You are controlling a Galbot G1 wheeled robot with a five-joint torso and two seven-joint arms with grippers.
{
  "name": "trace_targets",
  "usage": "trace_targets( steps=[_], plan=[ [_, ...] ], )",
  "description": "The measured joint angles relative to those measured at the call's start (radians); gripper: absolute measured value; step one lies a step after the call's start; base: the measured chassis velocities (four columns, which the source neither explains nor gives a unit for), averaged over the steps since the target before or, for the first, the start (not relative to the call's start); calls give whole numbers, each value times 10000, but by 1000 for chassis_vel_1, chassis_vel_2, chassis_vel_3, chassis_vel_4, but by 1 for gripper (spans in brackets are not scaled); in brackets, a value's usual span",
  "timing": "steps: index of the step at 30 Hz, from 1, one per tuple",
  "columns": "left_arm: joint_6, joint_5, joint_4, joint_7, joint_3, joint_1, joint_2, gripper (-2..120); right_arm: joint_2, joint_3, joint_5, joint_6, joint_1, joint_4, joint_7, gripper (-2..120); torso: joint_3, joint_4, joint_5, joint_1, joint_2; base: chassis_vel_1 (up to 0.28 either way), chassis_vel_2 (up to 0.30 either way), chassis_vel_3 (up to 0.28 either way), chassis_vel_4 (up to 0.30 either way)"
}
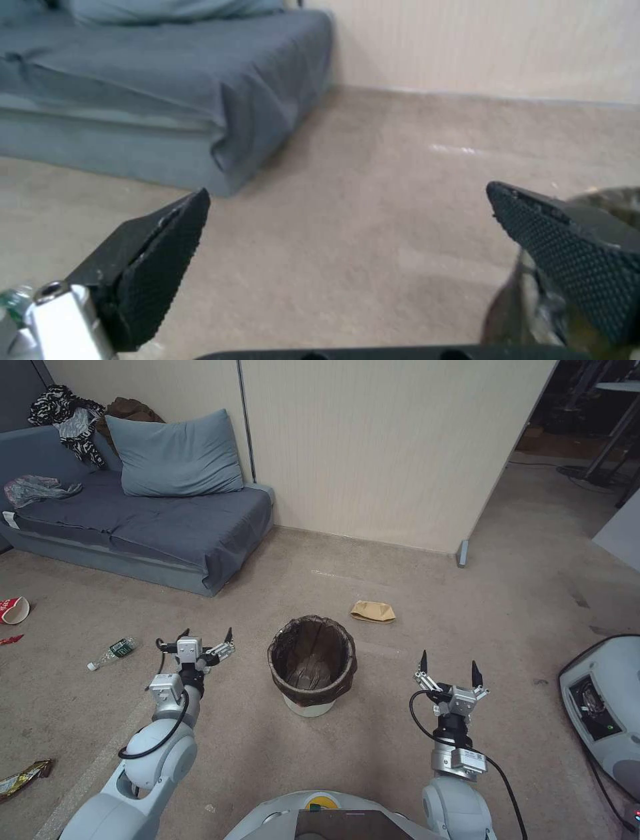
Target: Pick up the trash bin, then pick up the garbage from the floor and place it into the trash bin.
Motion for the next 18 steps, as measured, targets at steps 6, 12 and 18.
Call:
trace_targets(
  steps=[6,12,18],
  plan=[
    [677,-1165,-93,-19,-11,-375,1070,100,-47,-75,49,-49,75,-102,-32,100,0,2,0,0,0,0,0,0,0],
    [1380,-2751,138,-18,456,-900,2144,100,-137,-203,179,-92,282,-335,-76,100,0,2,1,0,0,0,0,0,0],
    [2118,-4218,277,-74,1088,-1656,2937,100,-296,-415,279,-159,401,-510,-102,100,0,1,1,0,0,0,0,0,0]
  ],
)
